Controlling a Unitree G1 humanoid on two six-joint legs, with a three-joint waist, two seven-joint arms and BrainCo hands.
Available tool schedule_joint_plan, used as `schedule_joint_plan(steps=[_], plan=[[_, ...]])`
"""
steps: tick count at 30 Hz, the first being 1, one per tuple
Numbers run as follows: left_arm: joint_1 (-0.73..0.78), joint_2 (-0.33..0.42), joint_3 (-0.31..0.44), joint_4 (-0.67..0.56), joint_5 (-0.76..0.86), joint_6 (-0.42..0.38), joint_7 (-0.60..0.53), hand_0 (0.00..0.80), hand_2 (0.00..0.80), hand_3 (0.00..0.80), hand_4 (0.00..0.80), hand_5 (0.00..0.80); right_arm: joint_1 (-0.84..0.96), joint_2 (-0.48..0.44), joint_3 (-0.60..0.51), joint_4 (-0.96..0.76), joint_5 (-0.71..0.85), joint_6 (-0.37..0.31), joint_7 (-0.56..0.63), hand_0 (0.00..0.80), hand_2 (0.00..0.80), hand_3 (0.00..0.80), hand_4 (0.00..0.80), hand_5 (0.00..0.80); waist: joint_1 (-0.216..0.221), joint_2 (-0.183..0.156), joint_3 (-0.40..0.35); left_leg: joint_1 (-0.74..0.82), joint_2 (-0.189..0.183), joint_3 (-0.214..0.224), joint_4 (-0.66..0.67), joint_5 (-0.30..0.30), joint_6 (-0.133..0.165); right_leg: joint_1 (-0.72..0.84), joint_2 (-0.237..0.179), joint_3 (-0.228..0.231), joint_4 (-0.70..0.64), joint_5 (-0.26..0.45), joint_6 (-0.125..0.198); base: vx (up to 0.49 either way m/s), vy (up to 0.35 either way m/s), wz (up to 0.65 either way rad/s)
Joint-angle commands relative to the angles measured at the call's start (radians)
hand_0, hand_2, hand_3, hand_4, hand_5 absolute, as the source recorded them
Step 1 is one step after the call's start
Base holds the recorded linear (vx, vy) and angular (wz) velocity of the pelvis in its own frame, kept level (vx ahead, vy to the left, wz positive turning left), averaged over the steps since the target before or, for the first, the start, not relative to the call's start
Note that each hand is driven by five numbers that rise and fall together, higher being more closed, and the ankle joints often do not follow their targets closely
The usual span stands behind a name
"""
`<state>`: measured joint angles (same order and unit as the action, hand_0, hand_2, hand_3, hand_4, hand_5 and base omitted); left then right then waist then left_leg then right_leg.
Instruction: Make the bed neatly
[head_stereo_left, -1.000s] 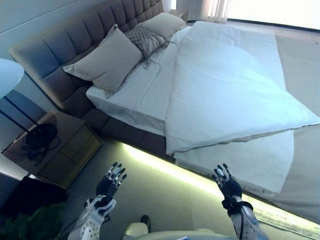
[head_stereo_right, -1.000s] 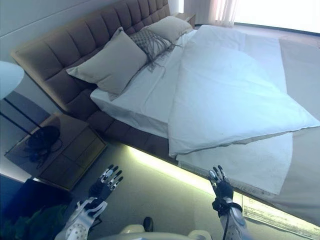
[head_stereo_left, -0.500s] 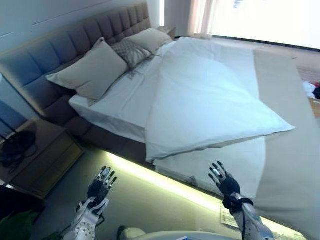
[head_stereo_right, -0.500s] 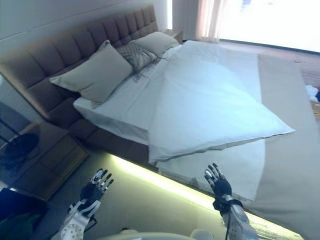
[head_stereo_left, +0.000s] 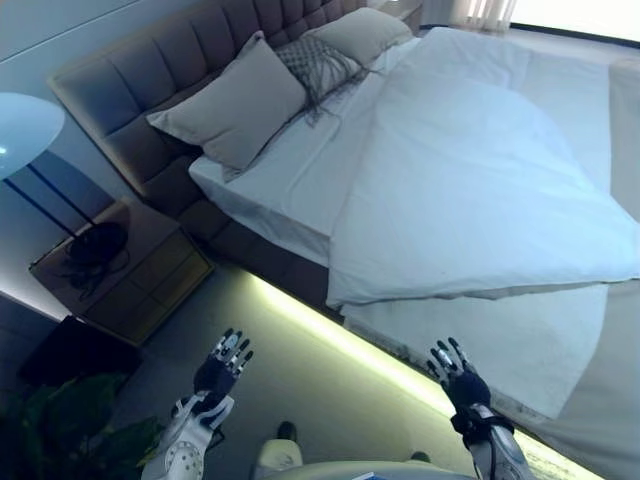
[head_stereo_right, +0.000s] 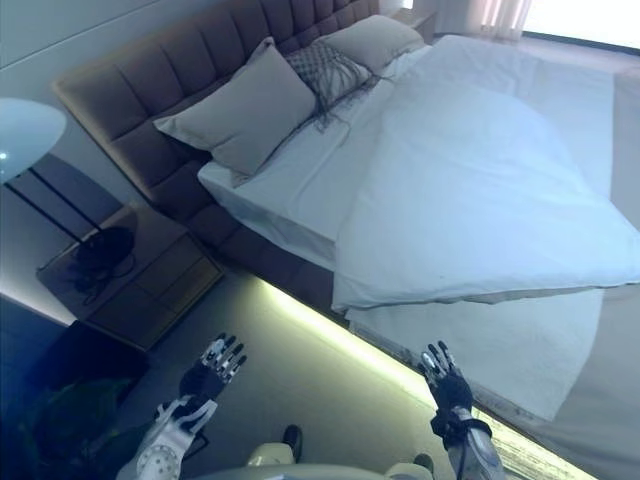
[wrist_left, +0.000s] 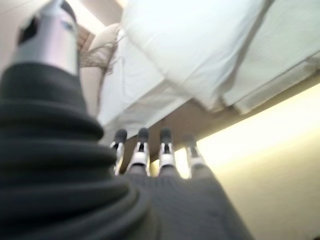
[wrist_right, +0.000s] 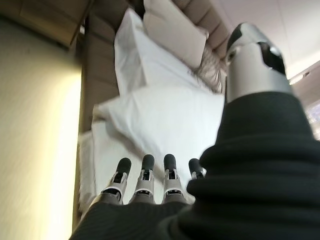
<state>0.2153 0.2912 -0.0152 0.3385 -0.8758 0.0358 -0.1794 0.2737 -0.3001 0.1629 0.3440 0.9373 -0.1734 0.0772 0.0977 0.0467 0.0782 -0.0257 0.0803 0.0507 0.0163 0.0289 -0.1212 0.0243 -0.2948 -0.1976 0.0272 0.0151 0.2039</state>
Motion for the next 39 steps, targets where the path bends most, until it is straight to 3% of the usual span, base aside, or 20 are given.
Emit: schedule_joint_plan(steps=[1, 3, 6, 8, 9, 10, 13, 17, 21, 24, 29, 30, 33, 35, 36, 39], plan=[[-0.019, 0.063, 0.043, -0.052, 0.018, -0.024, 0.000, 0.000, 0.000, 0.000, 0.000, 0.000, -0.019, 0.026, -0.019, -0.044, -0.015, -0.057, 0.023, 0.000, 0.000, 0.000, 0.000, 0.000, 0.004, -0.028, -0.030, -0.119, -0.082, -0.069, 0.064, 0.059, 0.069, 0.054, 0.031, 0.004, 0.097, -0.006, -0.043, 0.249, 0.183, -0.09], [-0.018, 0.063, 0.052, -0.036, 0.022, -0.019, -0.006, 0.000, 0.000, 0.000, 0.000, 0.000, -0.018, 0.041, -0.017, -0.052, -0.020, -0.059, 0.024, 0.000, 0.000, 0.000, 0.000, 0.000, 0.000, -0.026, -0.042, -0.106, -0.108, -0.069, 0.065, 0.046, 0.098, 0.038, 0.014, 0.021, 0.151, 0.003, -0.050, 0.235, 0.214, -0.13], [-0.035, 0.050, 0.031, -0.002, 0.048, -0.022, -0.035, 0.000, 0.000, 0.000, 0.000, 0.000, -0.008, 0.060, -0.015, -0.073, -0.006, -0.076, 0.016, 0.000, 0.000, 0.000, 0.000, 0.000, -0.020, -0.013, -0.048, -0.076, -0.147, -0.064, 0.069, 0.022, 0.151, -0.043, -0.013, 0.051, 0.376, 0.065, -0.062, 0.168, 0.282, -0.16], [-0.037, 0.052, 0.012, 0.005, 0.067, -0.031, -0.034, 0.000, 0.000, 0.000, 0.000, 0.000, -0.002, 0.062, -0.013, -0.087, -0.007, -0.072, 0.013, 0.000, 0.000, 0.000, 0.000, 0.000, -0.030, 0.011, -0.033, -0.043, -0.158, -0.052, 0.077, 0.003, 0.172, -0.120, -0.013, 0.034, 0.557, 0.091, -0.078, 0.159, 0.286, -0.17], [-0.033, 0.055, 0.014, 0.002, 0.060, -0.027, -0.026, 0.000, 0.000, 0.000, 0.000, 0.000, 0.000, 0.064, -0.009, -0.091, -0.014, -0.065, 0.014, 0.000, 0.000, 0.000, 0.000, 0.000, -0.032, 0.014, -0.025, -0.025, -0.162, -0.044, 0.074, -0.001, 0.175, -0.144, -0.014, 0.017, 0.571, 0.101, -0.082, 0.192, 0.152, -0.12], [-0.026, 0.057, 0.019, -0.004, 0.050, -0.022, -0.019, 0.000, 0.000, 0.000, 0.000, 0.000, 0.001, 0.064, -0.006, -0.093, -0.020, -0.058, 0.017, 0.000, 0.000, 0.000, 0.000, 0.000, -0.034, 0.014, -0.018, -0.009, -0.165, -0.038, 0.067, -0.005, 0.174, -0.156, -0.012, 0.001, 0.551, 0.108, -0.086, 0.241, 0.019, -0.11], [-0.003, 0.065, 0.038, -0.016, 0.025, -0.021, -0.008, 0.000, 0.000, 0.000, 0.000, 0.000, 0.003, 0.060, -0.007, -0.087, -0.006, -0.058, 0.039, 0.000, 0.000, 0.000, 0.000, 0.000, -0.055, -0.016, 0.002, 0.049, -0.186, -0.027, 0.047, -0.049, 0.158, -0.192, -0.018, -0.048, 0.267, 0.164, -0.071, 0.298, -0.143, -0.31], [-0.015, 0.075, 0.030, 0.001, 0.018, -0.026, -0.016, 0.000, 0.000, 0.000, 0.000, 0.000, -0.038, 0.060, -0.022, -0.044, 0.021, -0.060, 0.045, 0.000, 0.000, 0.000, 0.000, 0.000, -0.091, -0.042, 0.024, 0.094, -0.181, -0.021, 0.051, -0.126, 0.137, -0.214, -0.049, -0.004, -0.067, 0.324, -0.003, 0.306, -0.205, -0.03], [-0.009, 0.080, 0.050, -0.006, 0.015, 0.000, -0.021, 0.000, 0.000, 0.000, 0.000, 0.000, -0.052, 0.086, -0.024, -0.046, -0.001, -0.065, 0.035, 0.000, 0.000, 0.000, 0.000, 0.000, -0.084, -0.040, 0.038, 0.112, -0.150, -0.019, 0.065, -0.154, 0.138, -0.253, -0.081, -0.005, -0.110, 0.351, 0.019, 0.260, -0.161, 0.27], [0.017, 0.077, 0.070, 0.013, 0.037, -0.005, -0.050, 0.000, 0.000, 0.000, 0.000, 0.000, -0.013, 0.083, -0.024, -0.071, -0.008, -0.055, 0.048, 0.000, 0.000, 0.000, 0.000, 0.000, -0.096, -0.059, 0.042, 0.125, -0.139, -0.029, 0.125, -0.222, 0.143, -0.275, -0.089, 0.022, -0.114, 0.363, 0.032, 0.318, -0.213, 0.08], [0.086, 0.077, 0.104, 0.003, 0.035, -0.001, -0.089, 0.000, 0.000, 0.000, 0.000, 0.000, 0.050, 0.068, -0.035, -0.082, -0.014, -0.026, 0.098, 0.000, 0.000, 0.000, 0.000, 0.000, -0.101, -0.090, 0.039, 0.172, -0.121, -0.064, 0.167, -0.276, 0.136, -0.262, -0.063, 0.018, -0.078, 0.366, 0.037, 0.359, -0.298, 0.03], [0.090, 0.082, 0.100, 0.000, 0.035, -0.006, -0.099, 0.000, 0.000, 0.000, 0.000, 0.000, 0.058, 0.056, -0.034, -0.086, -0.012, -0.022, 0.108, 0.000, 0.000, 0.000, 0.000, 0.000, -0.107, -0.092, 0.035, 0.179, -0.106, -0.063, 0.170, -0.280, 0.130, -0.260, -0.049, 0.026, -0.053, 0.338, 0.035, 0.333, -0.313, 0.20], [0.093, 0.084, 0.067, -0.023, 0.008, -0.004, -0.091, 0.000, 0.000, 0.000, 0.000, 0.000, 0.052, 0.023, -0.028, -0.070, -0.005, -0.009, 0.099, 0.000, 0.000, 0.000, 0.000, 0.000, -0.124, -0.086, 0.022, 0.190, -0.020, -0.072, 0.198, -0.236, 0.086, -0.247, 0.013, 0.081, 0.008, 0.267, 0.027, 0.295, -0.356, 0.31], [0.096, 0.077, 0.064, -0.020, -0.019, 0.012, -0.093, 0.000, 0.000, 0.000, 0.000, 0.000, 0.044, 0.007, -0.027, -0.076, -0.003, 0.009, 0.076, 0.000, 0.000, 0.000, 0.000, 0.000, -0.129, -0.076, 0.016, 0.189, 0.040, -0.083, 0.235, -0.156, 0.054, -0.241, 0.051, 0.091, 0.059, 0.210, 0.001, 0.232, -0.354, 0.23], [0.096, 0.071, 0.059, -0.019, -0.007, 0.003, -0.109, 0.000, 0.000, 0.000, 0.000, 0.000, 0.041, -0.008, -0.028, -0.074, 0.026, 0.015, 0.101, 0.000, 0.000, 0.000, 0.000, 0.000, -0.127, -0.080, 0.015, 0.161, 0.068, -0.087, 0.305, -0.082, 0.038, -0.215, 0.077, 0.078, 0.062, 0.184, -0.033, 0.205, -0.370, 0.27], [0.097, 0.041, 0.021, -0.036, -0.028, -0.023, -0.094, 0.000, 0.000, 0.000, 0.000, 0.000, 0.014, -0.027, -0.018, -0.043, 0.005, -0.001, 0.096, 0.000, 0.000, 0.000, 0.000, 0.000, -0.118, -0.092, 0.017, 0.074, 0.048, -0.068, 0.486, 0.005, 0.062, -0.158, 0.130, 0.049, 0.053, 0.131, -0.106, 0.157, -0.341, 0.37]])
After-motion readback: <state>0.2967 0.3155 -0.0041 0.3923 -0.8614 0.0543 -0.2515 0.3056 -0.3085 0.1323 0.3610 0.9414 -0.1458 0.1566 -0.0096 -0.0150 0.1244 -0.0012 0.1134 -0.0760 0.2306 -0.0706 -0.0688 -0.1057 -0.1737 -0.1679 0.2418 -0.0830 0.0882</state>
